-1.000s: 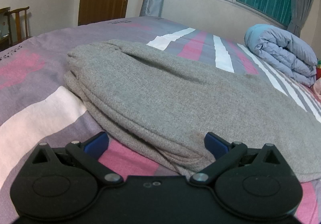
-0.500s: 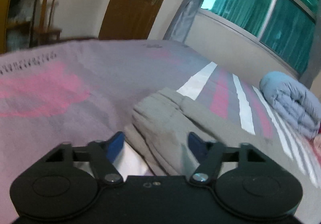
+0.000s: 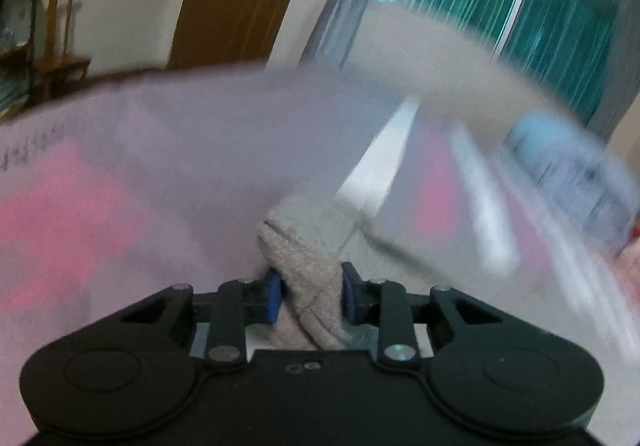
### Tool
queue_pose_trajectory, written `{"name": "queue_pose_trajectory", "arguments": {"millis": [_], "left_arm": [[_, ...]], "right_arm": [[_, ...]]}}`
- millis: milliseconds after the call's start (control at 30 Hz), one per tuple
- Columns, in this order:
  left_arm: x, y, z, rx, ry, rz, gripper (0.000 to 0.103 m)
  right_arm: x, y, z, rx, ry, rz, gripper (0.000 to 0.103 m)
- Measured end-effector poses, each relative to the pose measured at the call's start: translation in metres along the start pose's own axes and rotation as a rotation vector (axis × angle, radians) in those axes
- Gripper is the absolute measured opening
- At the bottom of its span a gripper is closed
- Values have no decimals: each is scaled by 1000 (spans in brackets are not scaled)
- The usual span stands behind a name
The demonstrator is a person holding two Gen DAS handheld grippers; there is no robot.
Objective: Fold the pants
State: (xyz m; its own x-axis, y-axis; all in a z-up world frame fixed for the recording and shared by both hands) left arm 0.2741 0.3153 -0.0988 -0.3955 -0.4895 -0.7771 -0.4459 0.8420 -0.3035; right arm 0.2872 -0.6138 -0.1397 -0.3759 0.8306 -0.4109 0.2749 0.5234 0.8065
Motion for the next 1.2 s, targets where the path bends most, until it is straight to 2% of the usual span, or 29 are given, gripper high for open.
{"name": "queue_pose_trajectory", "arguments": {"millis": [33, 67, 100, 133, 167, 233, 300, 433, 500, 567, 600, 633, 667, 800, 833, 867, 900, 1000, 1067, 1133, 1200], "left_arm": [[2, 2, -1, 10, -12, -6, 26], [1, 2, -7, 10, -35, -10, 36], [1, 3, -13, -5, -49, -13, 56], [2, 5, -19, -40, -52, -13, 69], [4, 6, -29, -71, -75, -4, 77], [8, 4, -47, -73, -117, 7, 77], [16, -4, -60, -58, -125, 12, 77], [31, -43, -74, -11, -138, 100, 79], [43, -68, -68, 13, -114, 166, 84], [62, -82, -53, -5, -44, 235, 91], [76, -85, -39, -22, 26, 242, 93], [85, -82, -33, -21, 39, 204, 95], [87, -79, -31, -6, 10, 169, 97], [89, -76, -29, 13, 9, 151, 97], [88, -71, -27, 16, 11, 149, 97], [88, -69, -26, 20, 14, 147, 97], [88, -68, -26, 22, 16, 146, 97], [89, -72, -31, 22, 7, 148, 97], [89, -80, -33, 20, 3, 148, 97], [87, -82, -34, 22, 4, 150, 97], [87, -82, -36, 25, 5, 150, 97]], "right_arm": [[-1, -2, -1, 6, -4, 5, 45], [-2, -5, -2, 11, -7, 11, 45], [-4, -8, -3, 14, -10, 20, 45], [-6, -10, -5, 15, -14, 28, 45], [-8, -12, -7, 11, -16, 30, 45], [-10, -16, -8, 12, -8, 24, 45], [-12, -20, -9, 7, -11, 35, 45], [-15, -25, 1, -16, 1, 74, 45], [-18, -28, 8, -3, -2, 98, 45], [-20, -32, 16, 4, -2, 134, 45], [-21, -34, 20, 13, -4, 145, 45], [-23, -35, 24, 12, -7, 156, 45], [-25, -35, 28, 5, -7, 164, 45], [-30, -31, 46, 26, 23, 119, 44], [-30, -27, 51, 37, 39, 87, 17], [-31, -23, 55, 67, 62, 41, 9], [-34, -17, 58, 70, 84, 3, 8], [-57, 32, 32, -113, 4, -123, 8], [-65, 55, 12, -189, -52, -196, 7], [-66, 44, 13, -155, -56, -190, 8], [-62, -2, 33, -60, -12, -126, 8]]}}
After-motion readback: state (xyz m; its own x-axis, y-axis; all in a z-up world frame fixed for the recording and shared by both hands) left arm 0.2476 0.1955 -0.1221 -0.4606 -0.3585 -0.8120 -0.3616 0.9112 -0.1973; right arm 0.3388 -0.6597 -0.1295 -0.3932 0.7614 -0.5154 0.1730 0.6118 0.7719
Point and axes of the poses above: each gripper's, at about its wrist camera, not at the fingertips, and z roughly the way its jaws point, y to its left, x to its underside, the point moved 8 cm from there along z, roughly the way its jaws point, and after that the axes turned 3 degrees about -y, right-handed, at the moved point
